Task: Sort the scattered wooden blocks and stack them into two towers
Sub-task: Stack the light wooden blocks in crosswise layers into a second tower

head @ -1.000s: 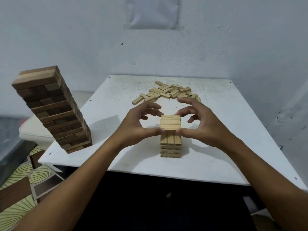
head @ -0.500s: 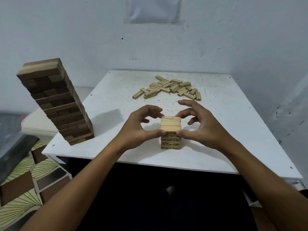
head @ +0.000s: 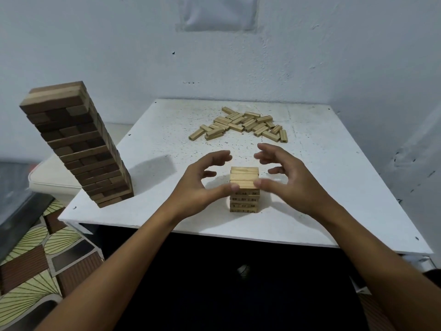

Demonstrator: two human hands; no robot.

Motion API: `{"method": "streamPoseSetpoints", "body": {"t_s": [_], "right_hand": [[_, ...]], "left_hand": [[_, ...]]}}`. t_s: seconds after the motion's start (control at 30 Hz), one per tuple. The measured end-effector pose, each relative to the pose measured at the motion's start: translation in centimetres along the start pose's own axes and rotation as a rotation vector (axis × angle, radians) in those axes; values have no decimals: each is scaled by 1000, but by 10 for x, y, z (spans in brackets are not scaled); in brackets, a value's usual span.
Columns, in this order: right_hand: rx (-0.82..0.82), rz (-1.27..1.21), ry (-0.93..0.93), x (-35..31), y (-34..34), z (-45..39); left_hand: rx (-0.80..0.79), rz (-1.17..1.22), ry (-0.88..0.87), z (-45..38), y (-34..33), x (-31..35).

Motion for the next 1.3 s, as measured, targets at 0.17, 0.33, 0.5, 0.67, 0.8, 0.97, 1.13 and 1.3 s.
{"method": "streamPoseSetpoints", "body": {"t_s": [0.17, 0.33, 0.5, 0.67, 0.8, 0.97, 1.13, 1.3], "right_hand": [[136, -457, -292, -10, -25, 14], [170, -555, -366, -14, -47, 25], [170, -605, -310, -22, -59, 29], [155, -632, -301, -22, -67, 28], [177, -666, -295, -25, -70, 31], [197, -662, -318, -25, -72, 32], [187, -675, -313, -22, -72, 30], [182, -664, -311, -18, -73, 30]], "left_hand": [[84, 193, 200, 7, -21, 2], [160, 391, 399, 12, -48, 3], [182, 490, 396, 18, -62, 13], [215, 472, 383, 20, -68, 12], [231, 511, 392, 19, -70, 14], [235, 530, 395, 18, -72, 14], [243, 519, 389, 18, -73, 12], [236, 536, 407, 16, -73, 9]]}}
Point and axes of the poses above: each hand's wrist, its own z-axis away from the middle knuckle, its own y-axis out of the back of the hand, x = y × z, the point moved 1 cm from there along -z, towards the middle knuckle, and after that the axes turned 6 degrees about x, right-handed, at the moved point
